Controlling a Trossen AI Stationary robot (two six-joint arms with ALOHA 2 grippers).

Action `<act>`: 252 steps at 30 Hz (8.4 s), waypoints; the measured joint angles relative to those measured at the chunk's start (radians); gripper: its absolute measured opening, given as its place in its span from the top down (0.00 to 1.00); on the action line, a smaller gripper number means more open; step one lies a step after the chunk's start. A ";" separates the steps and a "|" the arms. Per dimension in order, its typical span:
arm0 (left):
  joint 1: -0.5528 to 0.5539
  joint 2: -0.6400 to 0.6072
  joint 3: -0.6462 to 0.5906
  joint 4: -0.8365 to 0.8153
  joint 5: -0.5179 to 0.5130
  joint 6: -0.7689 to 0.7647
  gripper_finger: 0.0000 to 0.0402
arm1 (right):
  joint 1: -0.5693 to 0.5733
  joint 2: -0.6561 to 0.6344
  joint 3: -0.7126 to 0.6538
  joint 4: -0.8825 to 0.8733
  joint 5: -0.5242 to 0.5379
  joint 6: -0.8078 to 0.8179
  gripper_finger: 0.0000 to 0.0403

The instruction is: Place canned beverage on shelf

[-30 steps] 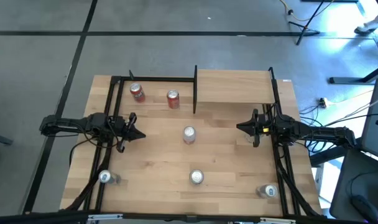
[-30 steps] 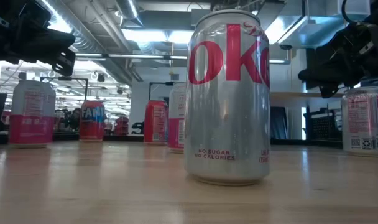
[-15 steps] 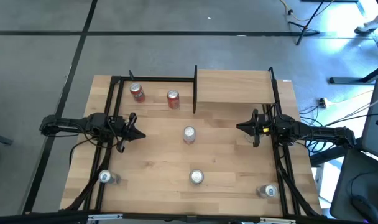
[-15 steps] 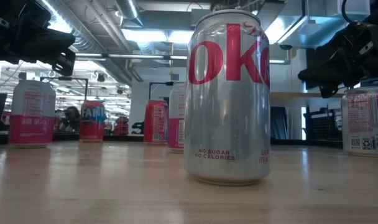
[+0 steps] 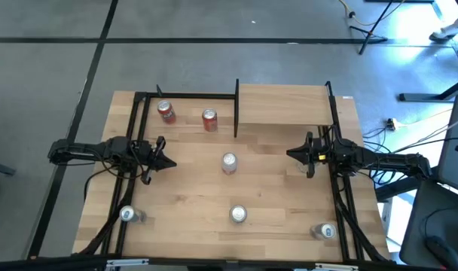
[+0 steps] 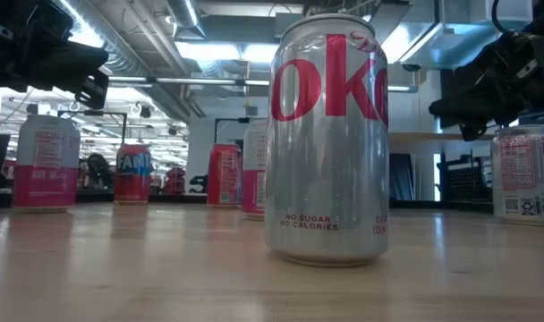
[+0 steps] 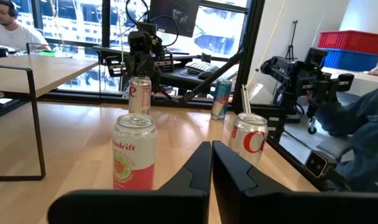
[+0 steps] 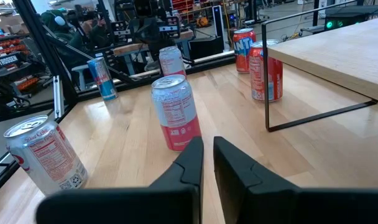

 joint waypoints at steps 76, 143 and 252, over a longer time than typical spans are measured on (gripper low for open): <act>0.031 0.753 0.167 0.480 -0.255 0.223 0.50 | 0.001 1.335 0.810 0.055 -0.027 -0.208 0.35; -0.034 1.117 0.257 0.517 -0.253 0.175 0.52 | 0.093 1.543 1.379 -0.497 0.022 -0.339 0.10; -0.033 1.117 0.256 0.539 -0.284 0.149 0.52 | 0.091 1.821 1.717 -0.961 0.165 -0.648 0.08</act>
